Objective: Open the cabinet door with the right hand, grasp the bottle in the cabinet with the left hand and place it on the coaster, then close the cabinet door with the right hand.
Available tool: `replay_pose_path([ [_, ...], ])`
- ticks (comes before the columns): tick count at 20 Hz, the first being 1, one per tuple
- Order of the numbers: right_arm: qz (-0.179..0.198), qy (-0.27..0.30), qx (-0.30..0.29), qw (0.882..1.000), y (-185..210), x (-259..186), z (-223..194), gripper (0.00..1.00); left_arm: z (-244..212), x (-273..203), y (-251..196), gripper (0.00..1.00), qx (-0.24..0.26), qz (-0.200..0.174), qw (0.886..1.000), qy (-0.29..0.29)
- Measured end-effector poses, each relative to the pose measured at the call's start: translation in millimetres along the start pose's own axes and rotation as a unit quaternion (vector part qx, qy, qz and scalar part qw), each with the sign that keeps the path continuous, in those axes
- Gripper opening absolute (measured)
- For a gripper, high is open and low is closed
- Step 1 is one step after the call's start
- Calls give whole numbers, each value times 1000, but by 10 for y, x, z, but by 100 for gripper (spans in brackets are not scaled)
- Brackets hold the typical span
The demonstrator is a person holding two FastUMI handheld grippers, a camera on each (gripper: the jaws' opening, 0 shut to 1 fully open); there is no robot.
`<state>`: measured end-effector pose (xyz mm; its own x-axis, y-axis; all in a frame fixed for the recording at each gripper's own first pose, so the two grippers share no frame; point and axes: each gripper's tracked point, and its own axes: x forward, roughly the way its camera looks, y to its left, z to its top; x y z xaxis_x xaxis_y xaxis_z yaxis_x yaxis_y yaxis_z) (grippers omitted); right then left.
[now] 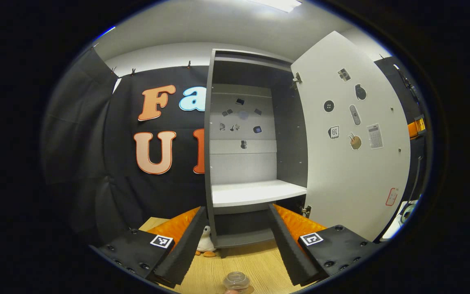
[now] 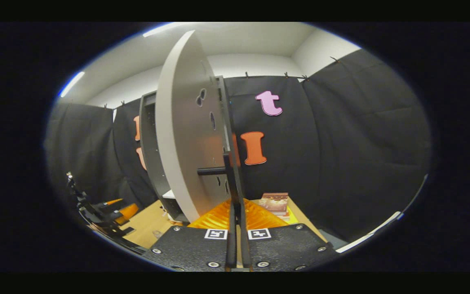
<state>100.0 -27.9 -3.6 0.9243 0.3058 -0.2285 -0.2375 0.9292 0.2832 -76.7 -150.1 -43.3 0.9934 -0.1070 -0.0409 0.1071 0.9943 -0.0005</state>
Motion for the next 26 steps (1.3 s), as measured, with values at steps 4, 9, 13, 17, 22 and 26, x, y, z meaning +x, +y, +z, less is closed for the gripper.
replay_pose_path([
  [4,1,10,-34,999,325,0,-36,4,-31,-29,174,97,-10,8,1000,-1],
  [9,29,11,-40,999,857,23,-33,0,-83,-7,453,97,-20,18,1000,-2],
  [13,31,4,-31,999,1099,52,-46,0,-119,3,695,99,-24,22,999,0],
  [17,41,3,-40,998,1387,124,-38,0,-157,41,972,97,-22,31,999,1],
  [22,68,4,-32,997,1888,288,-63,1,-197,26,1233,97,-17,44,999,-1],
  [26,70,-4,-30,997,2106,408,-61,1,-238,56,1360,97,-23,44,999,2],
])
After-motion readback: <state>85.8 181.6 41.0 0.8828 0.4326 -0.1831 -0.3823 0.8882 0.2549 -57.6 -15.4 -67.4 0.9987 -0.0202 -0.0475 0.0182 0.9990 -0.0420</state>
